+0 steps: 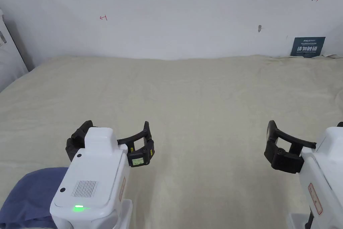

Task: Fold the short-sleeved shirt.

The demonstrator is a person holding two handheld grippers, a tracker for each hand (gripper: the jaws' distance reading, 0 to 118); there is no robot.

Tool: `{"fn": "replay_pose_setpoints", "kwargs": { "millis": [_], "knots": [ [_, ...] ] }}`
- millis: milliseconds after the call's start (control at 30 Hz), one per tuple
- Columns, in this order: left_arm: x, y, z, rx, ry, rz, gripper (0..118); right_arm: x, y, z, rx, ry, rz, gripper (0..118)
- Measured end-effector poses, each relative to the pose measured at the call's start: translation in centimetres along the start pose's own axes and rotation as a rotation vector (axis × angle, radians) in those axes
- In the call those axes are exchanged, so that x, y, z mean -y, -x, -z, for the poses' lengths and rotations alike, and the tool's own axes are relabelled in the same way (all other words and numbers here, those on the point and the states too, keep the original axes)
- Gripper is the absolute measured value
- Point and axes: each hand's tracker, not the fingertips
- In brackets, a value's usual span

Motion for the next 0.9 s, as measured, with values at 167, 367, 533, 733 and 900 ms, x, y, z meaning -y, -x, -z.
{"fn": "replay_pose_setpoints", "kwargs": {
  "millis": [167,367,533,733,900],
  "knots": [
    [0.13,-0.06,-0.07,-0.001,-0.004,0.004,118,-0.05,0.02,-0.10,0.001,-0.002,0.001,116],
    [0.15,-0.04,-0.17,-0.003,-0.007,0.000,118,-0.25,0.14,-0.26,0.001,-0.005,-0.007,116],
    [0.21,-0.02,-0.23,-0.008,-0.008,0.003,118,-0.19,0.08,-0.21,-0.001,-0.007,-0.005,116],
    [0.30,0.10,-0.23,-0.003,-0.002,-0.001,118,-0.37,0.35,-0.32,-0.004,-0.006,-0.011,116],
    [0.42,0.09,-0.20,-0.005,-0.002,0.008,118,-0.23,0.33,-0.18,-0.004,-0.008,-0.018,117]
  ]
}}
